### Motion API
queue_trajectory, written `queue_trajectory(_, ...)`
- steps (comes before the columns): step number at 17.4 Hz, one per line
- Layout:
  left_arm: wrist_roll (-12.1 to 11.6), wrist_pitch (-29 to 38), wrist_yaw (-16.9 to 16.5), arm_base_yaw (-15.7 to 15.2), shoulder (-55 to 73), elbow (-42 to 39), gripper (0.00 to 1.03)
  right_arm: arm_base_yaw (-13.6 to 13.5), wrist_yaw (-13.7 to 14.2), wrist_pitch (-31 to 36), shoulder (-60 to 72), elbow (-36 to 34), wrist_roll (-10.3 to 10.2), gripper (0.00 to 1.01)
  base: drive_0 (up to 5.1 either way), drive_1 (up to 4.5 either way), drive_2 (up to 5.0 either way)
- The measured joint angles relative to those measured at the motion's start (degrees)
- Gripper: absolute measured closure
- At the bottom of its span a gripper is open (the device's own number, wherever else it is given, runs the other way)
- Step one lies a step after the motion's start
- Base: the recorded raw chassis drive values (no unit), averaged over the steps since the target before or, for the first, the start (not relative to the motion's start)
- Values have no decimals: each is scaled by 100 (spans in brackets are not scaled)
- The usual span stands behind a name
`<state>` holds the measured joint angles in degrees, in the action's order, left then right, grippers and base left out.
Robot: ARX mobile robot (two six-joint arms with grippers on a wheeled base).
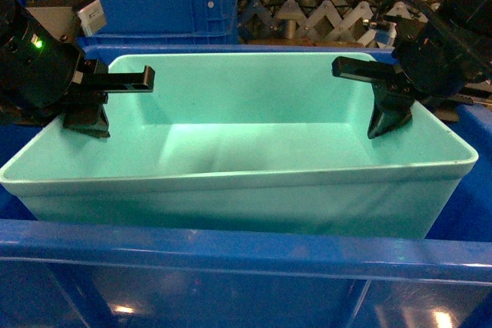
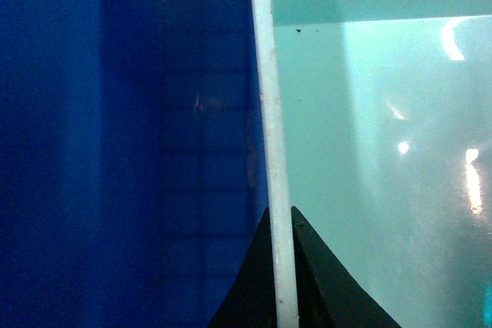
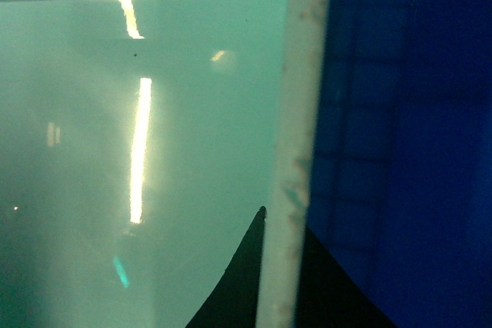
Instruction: Stack blue boxes stably on right
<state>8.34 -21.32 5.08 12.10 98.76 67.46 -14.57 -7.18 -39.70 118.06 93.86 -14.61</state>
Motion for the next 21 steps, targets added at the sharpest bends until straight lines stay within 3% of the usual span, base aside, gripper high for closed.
queue_trajectory(6,-243,46,-55,-22,24,9,101,9,-35,-63,-37,-92,-98,91,0,0,0)
queue_trajectory(11,-435,44,-216,35,35,31,58,-46,-164,-39,-92,-94,-315,45,0,0,0)
queue_trajectory(15,-457,50,-275,50,37,46,17,-118,-275,-15,-116,-92,-372,3,0,0,0)
queue_trajectory(17,-476,50,-273,50,37,46,3,-118,-275,-17,-116,-92,-378,4,0,0,0)
queue_trajectory(20,-492,52,-273,50,37,46,5,-118,-273,-15,-116,-92,-378,3,0,0,0)
queue_trajectory(21,-588,1882,52,87,-9,-498,11,-164,332,1937,-337,-870,-127,9,0,0,0)
